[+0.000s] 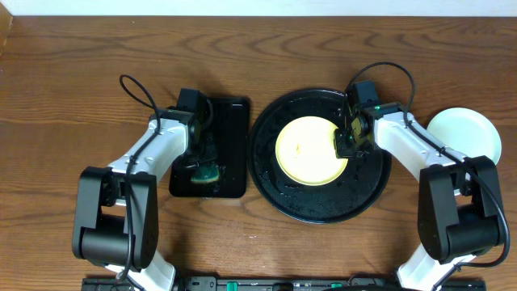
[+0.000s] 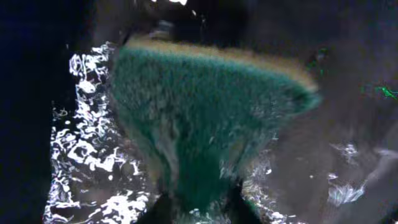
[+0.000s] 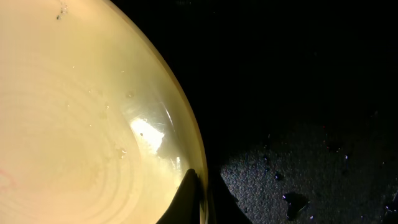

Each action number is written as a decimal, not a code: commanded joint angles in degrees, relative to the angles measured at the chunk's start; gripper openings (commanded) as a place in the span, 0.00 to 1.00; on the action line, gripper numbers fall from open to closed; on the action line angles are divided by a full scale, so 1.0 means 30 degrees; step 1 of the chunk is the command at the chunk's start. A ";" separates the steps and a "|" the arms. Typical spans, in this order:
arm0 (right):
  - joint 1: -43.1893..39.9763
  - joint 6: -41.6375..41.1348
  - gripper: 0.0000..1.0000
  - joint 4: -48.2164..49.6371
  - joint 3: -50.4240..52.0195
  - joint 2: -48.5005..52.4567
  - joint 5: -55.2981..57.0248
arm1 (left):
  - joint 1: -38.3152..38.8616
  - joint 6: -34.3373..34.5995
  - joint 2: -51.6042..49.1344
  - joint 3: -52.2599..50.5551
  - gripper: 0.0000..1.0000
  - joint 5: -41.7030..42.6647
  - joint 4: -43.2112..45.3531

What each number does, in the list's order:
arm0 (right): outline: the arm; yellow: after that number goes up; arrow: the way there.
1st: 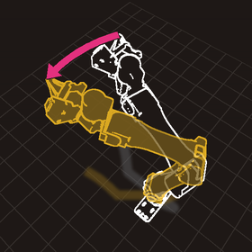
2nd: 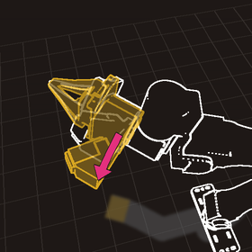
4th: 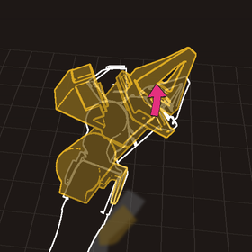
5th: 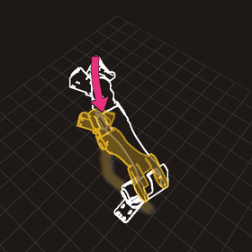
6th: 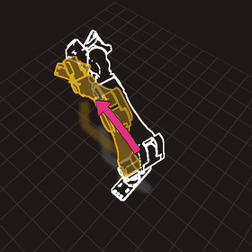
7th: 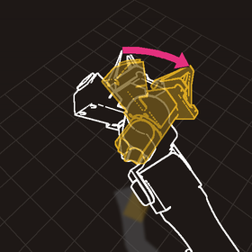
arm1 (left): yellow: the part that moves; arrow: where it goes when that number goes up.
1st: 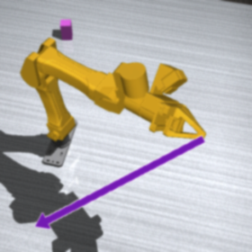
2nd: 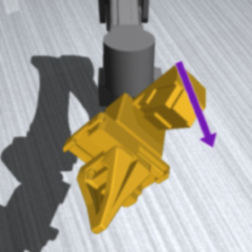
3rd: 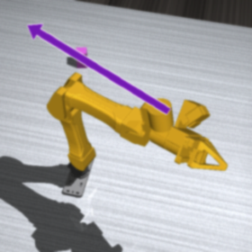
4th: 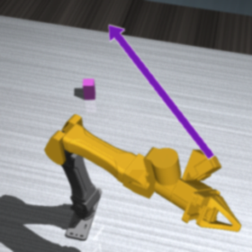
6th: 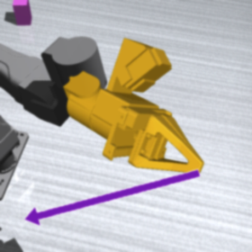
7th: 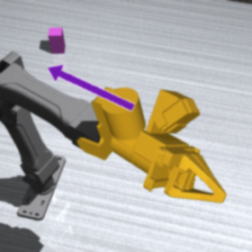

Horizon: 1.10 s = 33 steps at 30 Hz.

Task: Clean dirty plates on tray and stack at the side
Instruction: 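Grasp the green sponge with the left gripper and lift it, then scrub the yellow plate with the sponge while right gripper holds rim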

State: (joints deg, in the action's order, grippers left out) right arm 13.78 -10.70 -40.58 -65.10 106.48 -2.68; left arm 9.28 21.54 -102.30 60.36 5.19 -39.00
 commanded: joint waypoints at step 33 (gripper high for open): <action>0.0277 0.0517 0.01 0.0466 0.0678 0.0554 -0.0772 | 0.8240 0.2346 -0.0430 0.4852 0.08 0.4554 0.3475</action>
State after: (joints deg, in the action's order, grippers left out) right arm 13.74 -10.17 -39.11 -64.64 106.48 -4.08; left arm 31.55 25.36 -100.53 74.04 18.02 -30.85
